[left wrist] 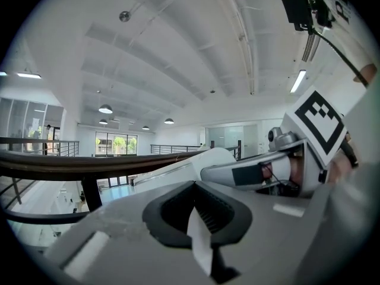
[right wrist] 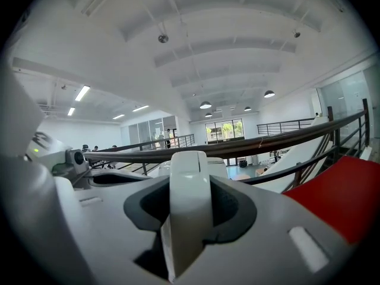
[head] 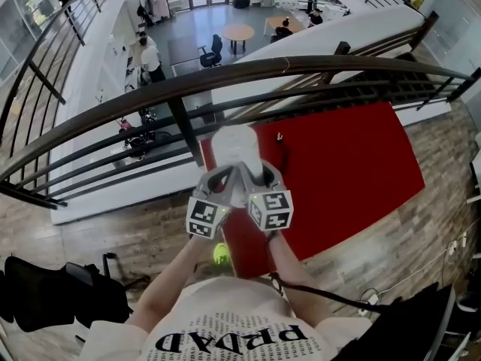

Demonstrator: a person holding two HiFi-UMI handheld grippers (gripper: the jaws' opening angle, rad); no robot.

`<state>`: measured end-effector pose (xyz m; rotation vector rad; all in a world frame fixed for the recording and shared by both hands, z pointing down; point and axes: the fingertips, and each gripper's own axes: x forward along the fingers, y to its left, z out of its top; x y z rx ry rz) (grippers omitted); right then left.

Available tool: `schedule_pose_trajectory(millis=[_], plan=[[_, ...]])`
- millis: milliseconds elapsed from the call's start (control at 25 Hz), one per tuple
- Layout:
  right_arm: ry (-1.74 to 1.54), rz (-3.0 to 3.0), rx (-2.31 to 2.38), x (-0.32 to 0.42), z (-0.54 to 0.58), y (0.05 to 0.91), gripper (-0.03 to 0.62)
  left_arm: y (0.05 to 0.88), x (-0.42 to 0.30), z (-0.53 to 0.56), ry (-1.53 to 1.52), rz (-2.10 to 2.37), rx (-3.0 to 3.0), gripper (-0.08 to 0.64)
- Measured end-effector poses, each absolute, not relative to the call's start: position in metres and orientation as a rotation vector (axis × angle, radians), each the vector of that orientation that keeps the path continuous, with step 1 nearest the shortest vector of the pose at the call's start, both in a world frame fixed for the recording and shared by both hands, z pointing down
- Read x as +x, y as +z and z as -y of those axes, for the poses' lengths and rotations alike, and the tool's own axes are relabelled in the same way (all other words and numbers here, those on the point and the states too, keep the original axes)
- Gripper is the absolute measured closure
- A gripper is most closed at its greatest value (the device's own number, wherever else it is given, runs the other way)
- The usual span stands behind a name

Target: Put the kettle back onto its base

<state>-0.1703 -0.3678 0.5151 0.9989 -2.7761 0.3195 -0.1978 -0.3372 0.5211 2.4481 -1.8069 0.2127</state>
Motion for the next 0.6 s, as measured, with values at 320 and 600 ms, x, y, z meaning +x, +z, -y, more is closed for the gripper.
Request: schedule_pose_trajectory(millis=[320,600], plan=[[0.274,2.833,0.999,-0.155,0.356,0.522,0.443,0.53,-0.194,0.333,0.18,1.772,2.459,0.569],[0.254,2.844,1.0,-0.144,0.347,0.524,0.442,0.529,-0.183,0.324,0.15,1.744,2.462,0.568]])
